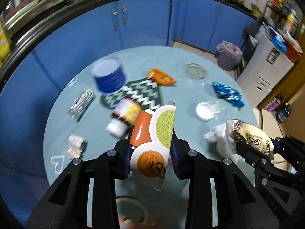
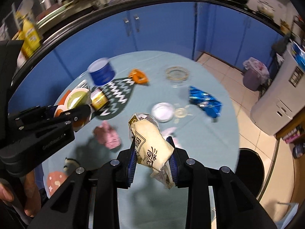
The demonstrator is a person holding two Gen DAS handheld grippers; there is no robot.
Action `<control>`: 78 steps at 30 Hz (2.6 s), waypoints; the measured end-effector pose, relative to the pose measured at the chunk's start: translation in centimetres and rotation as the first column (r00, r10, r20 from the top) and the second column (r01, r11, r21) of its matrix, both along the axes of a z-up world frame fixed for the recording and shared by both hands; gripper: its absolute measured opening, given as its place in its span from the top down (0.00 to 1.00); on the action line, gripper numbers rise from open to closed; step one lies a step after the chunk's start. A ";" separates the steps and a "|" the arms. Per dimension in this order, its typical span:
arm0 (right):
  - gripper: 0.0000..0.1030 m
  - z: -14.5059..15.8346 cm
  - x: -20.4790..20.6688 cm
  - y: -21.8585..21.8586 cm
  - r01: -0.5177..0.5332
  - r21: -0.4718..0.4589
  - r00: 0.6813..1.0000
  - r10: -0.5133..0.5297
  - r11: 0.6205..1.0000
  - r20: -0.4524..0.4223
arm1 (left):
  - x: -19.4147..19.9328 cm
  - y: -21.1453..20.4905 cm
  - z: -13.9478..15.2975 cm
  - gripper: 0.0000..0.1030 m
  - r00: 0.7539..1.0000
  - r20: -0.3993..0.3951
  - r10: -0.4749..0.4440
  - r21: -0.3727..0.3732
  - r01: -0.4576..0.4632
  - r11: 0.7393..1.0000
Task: Collect trash
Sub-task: 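Carry the cup and snack bag over the black trash bin, then open the right tool over the bin while the left tool releases the cup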
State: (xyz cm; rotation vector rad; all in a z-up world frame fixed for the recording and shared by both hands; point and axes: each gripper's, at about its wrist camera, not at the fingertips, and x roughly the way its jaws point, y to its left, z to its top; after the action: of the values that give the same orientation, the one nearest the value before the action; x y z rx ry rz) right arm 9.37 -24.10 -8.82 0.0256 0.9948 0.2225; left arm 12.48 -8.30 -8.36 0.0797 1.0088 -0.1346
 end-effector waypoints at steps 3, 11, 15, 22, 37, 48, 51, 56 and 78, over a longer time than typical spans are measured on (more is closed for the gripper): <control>0.72 0.1 0.2 -2.2 0.046 0.012 0.999 -0.046 0.999 0.013 | 0.3 -2.6 0.4 0.67 0.999 0.013 -0.052 0.012 0.052 0.999; 0.71 0.0 -0.1 -10.1 0.202 0.027 0.979 -0.202 0.979 -0.004 | 0.9 -10.1 0.8 0.67 0.983 0.009 -0.181 0.029 0.181 0.983; 0.70 -0.9 -0.7 -13.7 0.284 0.019 0.959 -0.283 0.959 -0.036 | 0.3 -14.1 1.2 0.67 0.965 0.021 -0.261 0.031 0.260 0.965; 0.69 -1.7 -2.1 -18.8 0.386 0.019 0.921 -0.385 0.922 -0.054 | -0.7 -19.4 1.2 0.67 0.934 0.019 -0.356 0.051 0.355 0.934; 0.44 -2.5 -3.3 -23.9 0.482 0.036 0.875 -0.478 0.876 -0.073 | -1.7 -24.2 1.8 0.67 0.908 0.041 -0.417 0.070 0.414 0.908; 0.22 -2.4 -4.6 -25.4 0.524 0.005 0.851 -0.523 0.852 -0.041 | -2.8 -27.3 1.9 0.67 0.884 0.048 -0.466 0.079 0.462 0.884; 0.22 -2.6 -5.3 -26.5 0.556 -0.018 0.830 -0.556 0.831 -0.038 | -3.3 -28.4 2.0 0.66 0.870 0.045 -0.491 0.070 0.487 0.871; 0.22 -2.6 -6.2 -28.3 0.596 -0.016 0.802 -0.596 0.803 -0.035 | -3.9 -30.4 2.8 0.65 0.845 0.066 -0.531 0.041 0.530 0.847; 0.22 -2.9 -6.6 -29.0 0.612 0.001 0.791 -0.611 0.791 -0.034 | -2.1 -30.0 3.4 0.03 0.890 0.095 -0.445 -0.017 0.448 0.894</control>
State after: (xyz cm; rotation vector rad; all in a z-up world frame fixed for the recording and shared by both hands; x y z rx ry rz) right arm 2.77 -53.12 -11.70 0.3625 0.9677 -0.3759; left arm 10.43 -38.33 -4.94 0.2816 0.8843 -0.5693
